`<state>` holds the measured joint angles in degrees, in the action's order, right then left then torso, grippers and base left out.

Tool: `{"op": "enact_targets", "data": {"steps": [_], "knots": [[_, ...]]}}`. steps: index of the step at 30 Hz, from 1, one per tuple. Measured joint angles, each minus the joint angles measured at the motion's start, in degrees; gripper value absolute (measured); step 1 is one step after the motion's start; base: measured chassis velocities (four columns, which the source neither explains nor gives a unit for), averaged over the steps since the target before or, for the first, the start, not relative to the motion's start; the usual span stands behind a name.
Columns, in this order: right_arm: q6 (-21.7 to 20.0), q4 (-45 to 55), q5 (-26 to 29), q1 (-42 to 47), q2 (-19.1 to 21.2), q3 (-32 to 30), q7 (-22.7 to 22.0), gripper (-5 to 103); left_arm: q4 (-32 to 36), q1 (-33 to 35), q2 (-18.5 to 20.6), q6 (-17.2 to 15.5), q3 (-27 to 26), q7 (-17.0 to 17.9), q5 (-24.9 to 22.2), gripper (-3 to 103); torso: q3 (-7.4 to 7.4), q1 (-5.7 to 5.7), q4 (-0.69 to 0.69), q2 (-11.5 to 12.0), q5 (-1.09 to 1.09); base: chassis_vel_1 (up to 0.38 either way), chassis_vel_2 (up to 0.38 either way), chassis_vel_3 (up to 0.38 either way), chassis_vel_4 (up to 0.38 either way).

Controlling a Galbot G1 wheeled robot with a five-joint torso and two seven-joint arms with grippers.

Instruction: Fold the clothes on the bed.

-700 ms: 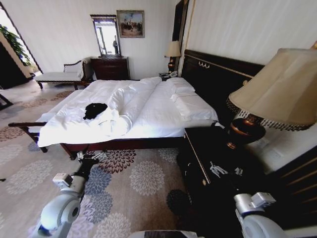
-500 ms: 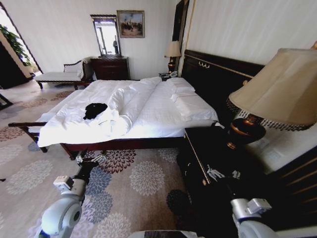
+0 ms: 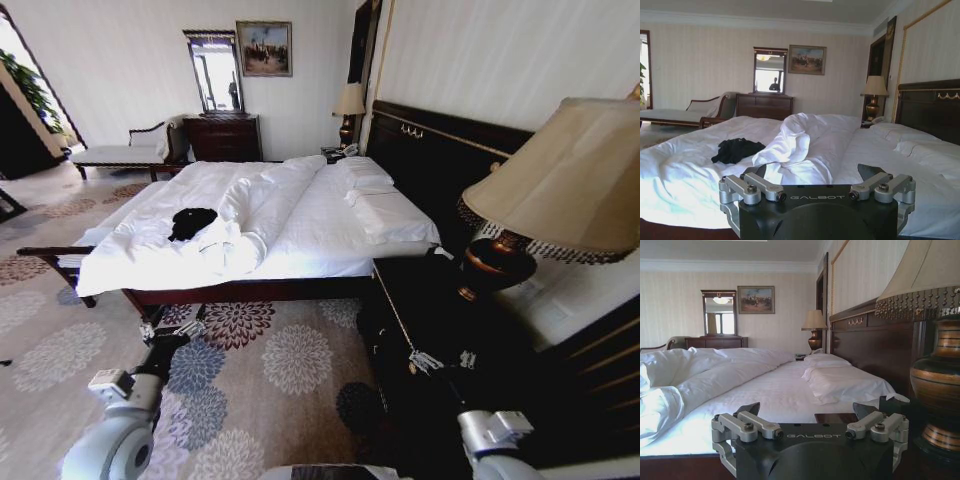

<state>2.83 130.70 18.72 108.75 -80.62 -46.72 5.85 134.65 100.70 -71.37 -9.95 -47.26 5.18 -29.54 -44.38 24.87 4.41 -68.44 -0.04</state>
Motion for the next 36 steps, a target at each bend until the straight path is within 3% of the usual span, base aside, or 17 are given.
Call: {"op": "enact_targets", "data": {"steps": [13, 31, 36], "knots": [[1.2, 1.1, -0.3, 1.5, -0.4, -1.8, 1.1, 100, -0.5, 3.7, -2.1, 2.3, 0.2, -1.8, 1.7, 100, 0.00, 0.00, 0.00, 0.0, 0.00, 0.000, 0.000, 0.000, 0.000], [2.3, 1.0, -1.8, 3.0, -2.9, -1.7, 1.4, 100, -1.3, 3.7, -1.1, 2.6, 4.1, -1.7, 4.4, 100, 0.00, -0.01, 0.00, 0.0, 0.01, -0.029, 0.036, 0.030, -0.038], [1.4, 1.3, 1.1, 3.2, -3.1, -1.7, 0.9, 100, -1.7, 2.8, -0.2, 2.4, 5.8, -1.2, 5.4, 100, -0.01, 0.00, 0.01, 0.0, 0.00, -0.123, 0.132, 0.119, -0.132]]}}
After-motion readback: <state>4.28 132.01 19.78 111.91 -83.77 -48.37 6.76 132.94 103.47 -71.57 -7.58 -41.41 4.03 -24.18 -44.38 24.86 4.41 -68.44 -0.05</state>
